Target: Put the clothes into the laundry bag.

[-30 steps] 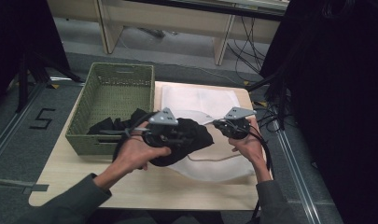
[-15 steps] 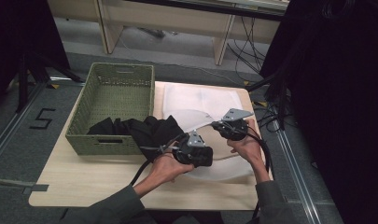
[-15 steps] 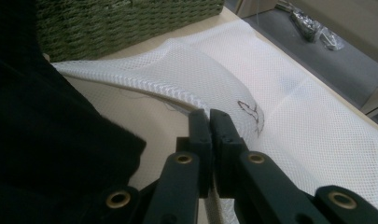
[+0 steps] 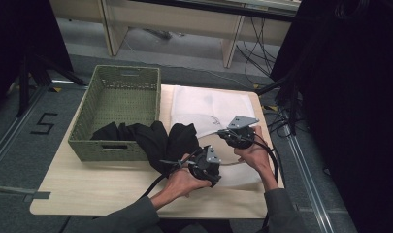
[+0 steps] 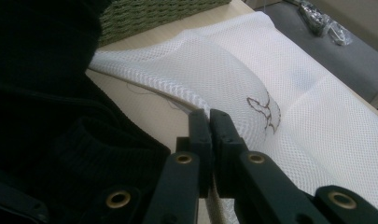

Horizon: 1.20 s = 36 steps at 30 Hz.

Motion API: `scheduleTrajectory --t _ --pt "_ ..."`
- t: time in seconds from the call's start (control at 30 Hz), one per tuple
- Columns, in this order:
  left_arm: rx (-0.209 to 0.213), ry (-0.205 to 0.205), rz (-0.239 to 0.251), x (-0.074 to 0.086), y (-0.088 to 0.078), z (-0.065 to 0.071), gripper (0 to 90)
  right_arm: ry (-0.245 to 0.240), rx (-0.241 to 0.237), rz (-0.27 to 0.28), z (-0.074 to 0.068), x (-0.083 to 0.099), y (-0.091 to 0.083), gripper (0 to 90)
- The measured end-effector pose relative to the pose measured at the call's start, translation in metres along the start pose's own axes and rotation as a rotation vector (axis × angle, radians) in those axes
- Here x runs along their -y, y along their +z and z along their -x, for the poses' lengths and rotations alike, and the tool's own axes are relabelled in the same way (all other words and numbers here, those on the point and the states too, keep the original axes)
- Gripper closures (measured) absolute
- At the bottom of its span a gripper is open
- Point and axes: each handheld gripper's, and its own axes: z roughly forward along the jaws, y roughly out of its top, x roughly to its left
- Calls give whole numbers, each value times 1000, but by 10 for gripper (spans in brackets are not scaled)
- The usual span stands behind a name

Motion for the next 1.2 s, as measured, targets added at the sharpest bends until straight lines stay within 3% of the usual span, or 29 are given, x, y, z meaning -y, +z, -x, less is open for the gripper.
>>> scheduleTrajectory --t 0.1,0.2,0.27,0.37,0.43,0.53,0.6,0.67,0.7,0.83,1.0,1.03,1.1,1.13,1.2 --pt "43 -9 43 -8 -22 2 307 -3 -6 3 1 0 -1 889" --pt "78 -41 108 -15 -48 -6 277 23 -4 0 -1 1 -2 889" --pt "62 -56 149 -17 -69 -15 262 16 1 1 0 1 -2 889" --pt "1 -76 175 -16 -99 -36 262 20 4 4 0 1 -3 889" --pt "-43 -97 185 -10 -120 -57 261 26 1 4 0 1 -3 889" --pt "-184 -148 169 8 -148 -92 250 13 -2 5 1 2 -3 888" --pt "-246 -201 143 25 -162 -115 238 15 4 11 1 2 -3 888" --pt "-279 -290 127 44 -170 -136 236 19 3 10 1 2 -3 889" --pt "-281 -312 103 54 -173 -144 234 16 3 9 1 2 -3 888" --pt "-253 -426 88 80 -165 -163 216 29 -4 -5 1 2 -2 888" --pt "-212 -473 92 83 -156 -168 180 34 -2 -7 1 2 -2 888" --pt "-201 -481 105 82 -156 -169 201 35 -1 -5 1 2 -2 888" --pt "-120 -508 123 84 -156 -172 330 26 4 3 2 2 -2 888" --pt "-101 -542 148 85 -155 -172 387 24 -2 2 2 2 -2 888" --pt "-51 -566 173 89 -155 -173 472 21 -3 0 2 2 -2 888"
